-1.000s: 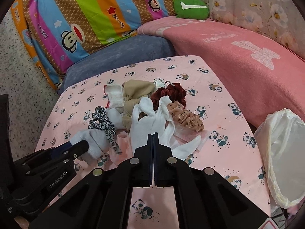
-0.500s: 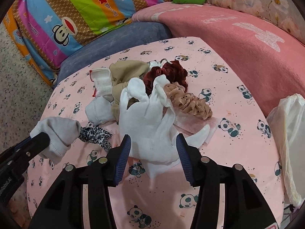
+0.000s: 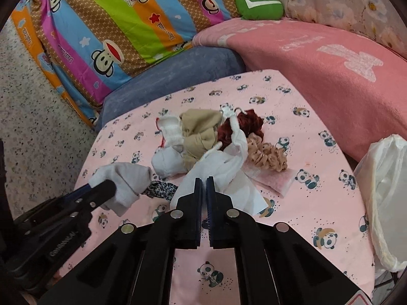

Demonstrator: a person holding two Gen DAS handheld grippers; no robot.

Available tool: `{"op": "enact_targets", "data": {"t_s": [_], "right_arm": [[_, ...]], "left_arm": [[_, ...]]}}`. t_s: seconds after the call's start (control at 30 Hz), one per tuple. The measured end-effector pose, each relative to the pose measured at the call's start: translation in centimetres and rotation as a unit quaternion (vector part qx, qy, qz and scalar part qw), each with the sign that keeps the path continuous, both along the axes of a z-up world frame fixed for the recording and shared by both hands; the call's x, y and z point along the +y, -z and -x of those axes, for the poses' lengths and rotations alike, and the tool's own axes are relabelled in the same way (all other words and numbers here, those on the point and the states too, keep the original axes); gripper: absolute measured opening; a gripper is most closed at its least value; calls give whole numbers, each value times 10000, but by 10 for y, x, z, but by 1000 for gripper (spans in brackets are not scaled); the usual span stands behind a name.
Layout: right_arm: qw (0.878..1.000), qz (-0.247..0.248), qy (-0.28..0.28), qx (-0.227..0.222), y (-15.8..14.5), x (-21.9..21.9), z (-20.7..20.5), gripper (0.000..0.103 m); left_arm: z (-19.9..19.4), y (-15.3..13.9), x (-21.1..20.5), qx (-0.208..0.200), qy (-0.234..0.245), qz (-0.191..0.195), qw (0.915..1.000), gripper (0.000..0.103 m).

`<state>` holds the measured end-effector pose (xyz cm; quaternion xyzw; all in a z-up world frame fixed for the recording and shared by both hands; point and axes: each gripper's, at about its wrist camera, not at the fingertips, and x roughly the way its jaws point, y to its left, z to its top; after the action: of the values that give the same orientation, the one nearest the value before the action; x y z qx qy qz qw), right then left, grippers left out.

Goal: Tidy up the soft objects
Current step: 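Lift and carry the sock and glove over the white lined bin with both tools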

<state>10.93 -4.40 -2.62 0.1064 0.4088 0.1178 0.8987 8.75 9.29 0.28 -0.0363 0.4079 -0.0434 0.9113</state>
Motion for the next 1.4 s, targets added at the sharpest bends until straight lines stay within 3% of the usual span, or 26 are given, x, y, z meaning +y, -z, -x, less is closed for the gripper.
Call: {"op": "enact_targets", "data": {"t_s": [0.27,0.57,0.97,1.4], "right_arm": [[9970,-118,351,-675,-67,-44,32,5],[9900,28,922,-1063,-101,-104,57,5],[9782,73,1723,-1158,-103,-193,83,5],[9672,-14,2362,-937,-75,-263,98,5]], "left_arm": [[11,-33,-37,-355,463,133,9982,23],[18,-57,-84,-624,1038,280,9922,23],[20,-65,-164,-710,1937,239,9782,23],[20,-49,-234,-513,2603,158,9640,23]]}}
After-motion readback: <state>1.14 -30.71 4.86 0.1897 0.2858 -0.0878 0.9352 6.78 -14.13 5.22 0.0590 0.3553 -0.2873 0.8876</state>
